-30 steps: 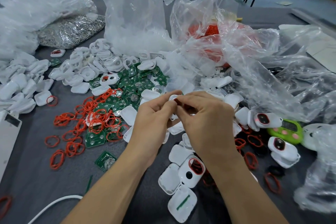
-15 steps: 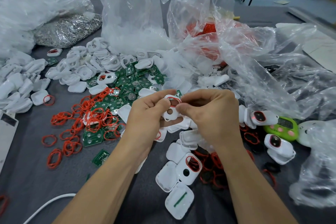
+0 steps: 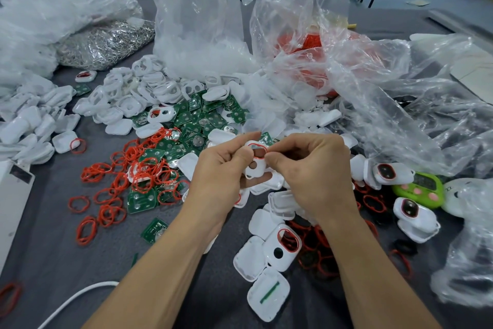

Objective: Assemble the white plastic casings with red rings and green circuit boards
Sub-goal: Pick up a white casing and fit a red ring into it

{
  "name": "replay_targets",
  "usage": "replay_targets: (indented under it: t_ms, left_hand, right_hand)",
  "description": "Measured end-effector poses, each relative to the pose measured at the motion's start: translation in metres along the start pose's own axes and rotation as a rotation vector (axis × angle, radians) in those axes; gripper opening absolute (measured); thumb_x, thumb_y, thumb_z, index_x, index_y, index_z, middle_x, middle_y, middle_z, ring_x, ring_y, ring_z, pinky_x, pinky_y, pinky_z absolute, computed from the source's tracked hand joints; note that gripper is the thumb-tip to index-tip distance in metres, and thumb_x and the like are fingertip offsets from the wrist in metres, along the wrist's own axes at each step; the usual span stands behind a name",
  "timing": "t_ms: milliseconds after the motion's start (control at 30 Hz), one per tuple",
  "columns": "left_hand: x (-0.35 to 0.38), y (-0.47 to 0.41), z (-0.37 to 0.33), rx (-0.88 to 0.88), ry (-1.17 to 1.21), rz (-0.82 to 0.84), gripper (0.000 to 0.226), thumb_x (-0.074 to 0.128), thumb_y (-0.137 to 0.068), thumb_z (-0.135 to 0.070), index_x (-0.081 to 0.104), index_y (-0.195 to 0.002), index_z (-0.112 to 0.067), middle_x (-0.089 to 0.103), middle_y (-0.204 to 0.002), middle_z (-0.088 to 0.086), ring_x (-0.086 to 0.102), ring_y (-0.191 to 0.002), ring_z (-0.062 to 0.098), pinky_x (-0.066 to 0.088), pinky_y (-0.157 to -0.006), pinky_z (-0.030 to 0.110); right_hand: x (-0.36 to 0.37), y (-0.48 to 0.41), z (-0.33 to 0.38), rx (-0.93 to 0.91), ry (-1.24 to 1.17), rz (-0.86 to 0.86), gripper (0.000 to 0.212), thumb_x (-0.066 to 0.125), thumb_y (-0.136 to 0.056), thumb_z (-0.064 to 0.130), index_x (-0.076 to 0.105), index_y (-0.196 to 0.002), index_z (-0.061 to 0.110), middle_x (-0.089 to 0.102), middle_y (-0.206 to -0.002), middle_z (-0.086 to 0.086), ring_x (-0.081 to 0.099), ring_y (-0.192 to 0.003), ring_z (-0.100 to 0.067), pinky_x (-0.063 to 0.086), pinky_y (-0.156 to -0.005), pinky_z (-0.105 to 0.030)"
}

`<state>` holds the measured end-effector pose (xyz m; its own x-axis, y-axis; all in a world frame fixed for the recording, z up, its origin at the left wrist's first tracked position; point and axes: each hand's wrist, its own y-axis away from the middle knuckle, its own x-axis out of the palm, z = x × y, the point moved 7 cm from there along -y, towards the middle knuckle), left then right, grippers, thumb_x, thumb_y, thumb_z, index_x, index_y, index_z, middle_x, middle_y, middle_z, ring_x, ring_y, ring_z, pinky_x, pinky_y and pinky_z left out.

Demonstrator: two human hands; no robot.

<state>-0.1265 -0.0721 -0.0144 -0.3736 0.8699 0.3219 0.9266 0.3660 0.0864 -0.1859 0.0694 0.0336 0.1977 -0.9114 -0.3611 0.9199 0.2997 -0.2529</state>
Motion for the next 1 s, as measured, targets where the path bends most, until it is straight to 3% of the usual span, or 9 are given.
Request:
replay_targets:
  t_ms: [133,267,400,567,700,833,1000]
  left_hand:
    - [-0.002,0.000,0.002,-0.018,-0.043,0.029,0.029,0.049,-0.105,-0.001,0.072,-0.120,-0.010,0.076,-0.090,0.008,0.070,-0.088,0.022,0.064,-0.074,0.035]
    - [-0.002,0.001,0.002,-0.050,-0.090,0.061,0.030,0.047,-0.106,-0.002,0.073,-0.118,-0.012,0.070,-0.091,0.013,0.069,-0.086,0.024,0.065,-0.075,0.040]
    - [-0.002,0.004,0.003,-0.102,-0.140,0.089,0.033,0.045,-0.107,-0.002,0.075,-0.114,-0.014,0.070,-0.088,0.012,0.076,-0.078,0.030,0.056,-0.054,0.023]
    - [0.004,0.007,0.003,-0.097,-0.080,0.146,0.039,0.044,-0.105,0.001,0.081,-0.101,-0.013,0.073,-0.088,0.019,0.074,-0.080,0.032,0.064,-0.070,0.037]
    - [0.010,0.010,-0.004,-0.048,-0.050,0.201,0.037,0.044,-0.106,-0.001,0.080,-0.106,-0.011,0.074,-0.088,0.017,0.074,-0.080,0.031,0.064,-0.071,0.038]
    - [0.011,0.011,-0.006,-0.003,-0.055,0.210,0.034,0.044,-0.106,-0.002,0.077,-0.113,-0.007,0.071,-0.104,0.031,0.072,-0.089,0.035,0.063,-0.075,0.039]
    - [0.014,0.010,-0.007,0.018,-0.086,0.225,0.033,0.050,-0.100,0.007,0.074,-0.117,-0.009,0.076,-0.108,0.021,0.074,-0.096,0.033,0.062,-0.082,0.040]
  right_hand:
    - [0.000,-0.001,-0.003,0.029,0.011,0.021,0.018,0.090,-0.071,0.009,0.082,-0.070,0.025,0.073,-0.062,0.014,0.069,-0.058,-0.002,0.051,-0.059,-0.012]
    - [0.002,0.001,-0.008,0.075,0.007,0.061,0.019,0.092,-0.065,0.011,0.081,-0.066,0.027,0.072,-0.060,0.013,0.066,-0.053,0.000,0.046,-0.053,-0.010]
    - [0.005,0.000,-0.018,0.170,-0.028,0.158,0.021,0.092,-0.059,0.008,0.079,-0.067,0.023,0.073,-0.062,0.003,0.064,-0.053,-0.007,0.050,-0.053,-0.021]
    - [0.007,-0.001,-0.023,0.250,-0.213,0.279,0.026,0.092,-0.061,-0.007,0.077,-0.075,0.009,0.076,-0.076,-0.016,0.068,-0.065,-0.021,0.061,-0.068,-0.042]
    - [0.013,0.002,-0.020,0.305,-0.445,0.362,0.033,0.079,-0.070,-0.021,0.064,-0.079,0.007,0.074,-0.079,-0.016,0.069,-0.069,-0.023,0.060,-0.065,-0.033]
    - [0.014,0.005,-0.020,0.413,-0.532,0.412,0.031,0.074,-0.077,-0.019,0.059,-0.087,0.007,0.075,-0.086,-0.017,0.070,-0.075,-0.026,0.061,-0.067,-0.031]
    - [0.013,0.004,-0.020,0.395,-0.513,0.271,0.032,0.071,-0.076,-0.025,0.062,-0.082,0.005,0.076,-0.078,-0.017,0.074,-0.067,-0.023,0.060,-0.060,-0.028]
